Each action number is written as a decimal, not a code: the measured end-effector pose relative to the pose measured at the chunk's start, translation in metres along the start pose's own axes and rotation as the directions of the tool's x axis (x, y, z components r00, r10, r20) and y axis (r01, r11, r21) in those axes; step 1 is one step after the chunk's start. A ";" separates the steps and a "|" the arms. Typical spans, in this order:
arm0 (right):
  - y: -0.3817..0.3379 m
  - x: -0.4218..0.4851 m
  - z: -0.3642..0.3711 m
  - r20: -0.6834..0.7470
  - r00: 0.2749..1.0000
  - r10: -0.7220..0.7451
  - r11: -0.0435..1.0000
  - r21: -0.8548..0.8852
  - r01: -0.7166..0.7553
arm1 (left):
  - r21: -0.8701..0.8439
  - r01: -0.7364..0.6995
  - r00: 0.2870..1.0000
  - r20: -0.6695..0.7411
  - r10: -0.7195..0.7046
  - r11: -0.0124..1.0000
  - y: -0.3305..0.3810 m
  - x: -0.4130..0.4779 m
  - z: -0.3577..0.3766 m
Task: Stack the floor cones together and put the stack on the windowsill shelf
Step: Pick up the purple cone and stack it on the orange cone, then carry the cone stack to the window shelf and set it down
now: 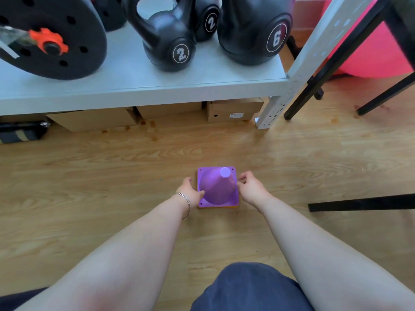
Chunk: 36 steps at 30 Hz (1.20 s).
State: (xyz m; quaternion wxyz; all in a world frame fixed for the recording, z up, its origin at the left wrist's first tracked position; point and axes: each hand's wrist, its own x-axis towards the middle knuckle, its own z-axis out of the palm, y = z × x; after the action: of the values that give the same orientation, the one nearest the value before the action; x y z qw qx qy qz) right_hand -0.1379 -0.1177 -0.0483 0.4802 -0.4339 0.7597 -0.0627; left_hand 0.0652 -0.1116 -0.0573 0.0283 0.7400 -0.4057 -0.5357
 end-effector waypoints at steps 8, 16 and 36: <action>0.001 0.005 0.013 -0.014 0.989 0.146 0.975 0.169 -0.142 | -0.250 0.164 0.986 0.017 -0.165 0.954 0.012 -0.002 0.006; 0.003 0.017 0.023 0.104 0.966 0.237 0.863 0.435 -0.258 | -0.237 0.233 0.968 0.144 -0.203 0.943 0.013 -0.005 -0.002; -0.048 -0.121 0.000 -0.092 0.967 0.236 0.678 0.728 -0.096 | -0.475 0.035 0.999 0.037 -0.020 0.879 0.033 -0.126 -0.054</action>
State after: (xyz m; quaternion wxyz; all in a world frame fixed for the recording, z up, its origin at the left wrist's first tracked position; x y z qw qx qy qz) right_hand -0.0893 -0.0598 0.0581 0.5451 -0.1333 0.7506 -0.3489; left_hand 0.0783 -0.0753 0.0783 0.1952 0.7079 -0.2516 -0.6305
